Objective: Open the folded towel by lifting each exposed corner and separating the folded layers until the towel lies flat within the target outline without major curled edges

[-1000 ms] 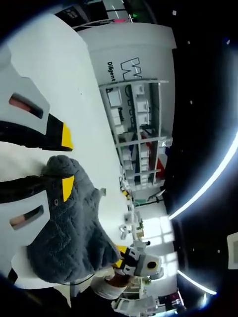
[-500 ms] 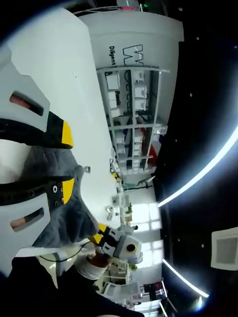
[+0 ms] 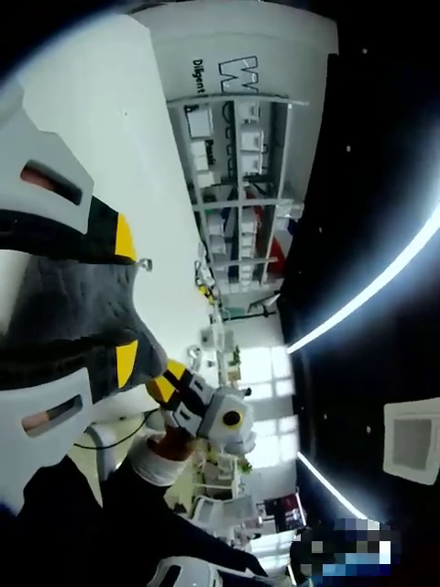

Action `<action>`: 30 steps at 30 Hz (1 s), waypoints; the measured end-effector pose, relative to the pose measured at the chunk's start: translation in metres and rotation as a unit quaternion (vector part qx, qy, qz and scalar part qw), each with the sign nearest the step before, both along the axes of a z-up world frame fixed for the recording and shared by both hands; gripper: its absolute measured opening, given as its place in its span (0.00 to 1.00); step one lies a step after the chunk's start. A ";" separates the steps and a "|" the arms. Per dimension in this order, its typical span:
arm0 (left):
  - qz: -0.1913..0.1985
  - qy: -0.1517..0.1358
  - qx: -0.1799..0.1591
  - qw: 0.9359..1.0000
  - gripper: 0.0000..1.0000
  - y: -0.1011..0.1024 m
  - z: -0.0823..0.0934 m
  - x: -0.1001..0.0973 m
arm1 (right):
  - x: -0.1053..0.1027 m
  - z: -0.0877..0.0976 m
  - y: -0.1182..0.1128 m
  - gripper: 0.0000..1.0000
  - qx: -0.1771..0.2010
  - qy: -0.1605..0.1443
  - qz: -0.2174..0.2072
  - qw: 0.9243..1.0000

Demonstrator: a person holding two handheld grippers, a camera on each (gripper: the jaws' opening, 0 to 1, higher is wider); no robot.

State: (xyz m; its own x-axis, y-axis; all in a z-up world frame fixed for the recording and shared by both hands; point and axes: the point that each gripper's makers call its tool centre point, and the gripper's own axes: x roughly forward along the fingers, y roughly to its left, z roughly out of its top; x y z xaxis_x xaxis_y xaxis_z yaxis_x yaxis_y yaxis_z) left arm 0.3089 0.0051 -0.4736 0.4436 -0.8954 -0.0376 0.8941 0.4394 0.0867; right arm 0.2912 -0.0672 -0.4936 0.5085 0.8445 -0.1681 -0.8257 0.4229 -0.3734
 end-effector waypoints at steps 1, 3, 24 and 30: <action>-0.004 0.004 0.001 1.000 0.31 -0.002 -0.002 -0.001 | 0.000 0.000 0.001 0.00 0.001 0.001 -0.001 1.000; -0.009 0.011 0.002 1.000 0.32 -0.004 -0.004 -0.003 | 0.000 0.001 0.003 0.00 0.001 0.002 -0.007 1.000; -0.029 0.002 0.029 0.999 0.36 -0.017 -0.008 -0.024 | 0.004 0.017 0.018 0.01 0.028 -0.021 -0.018 0.999; -0.018 -0.004 0.031 0.999 0.34 -0.015 -0.004 -0.025 | 0.007 0.025 0.023 0.01 0.050 -0.025 -0.017 0.998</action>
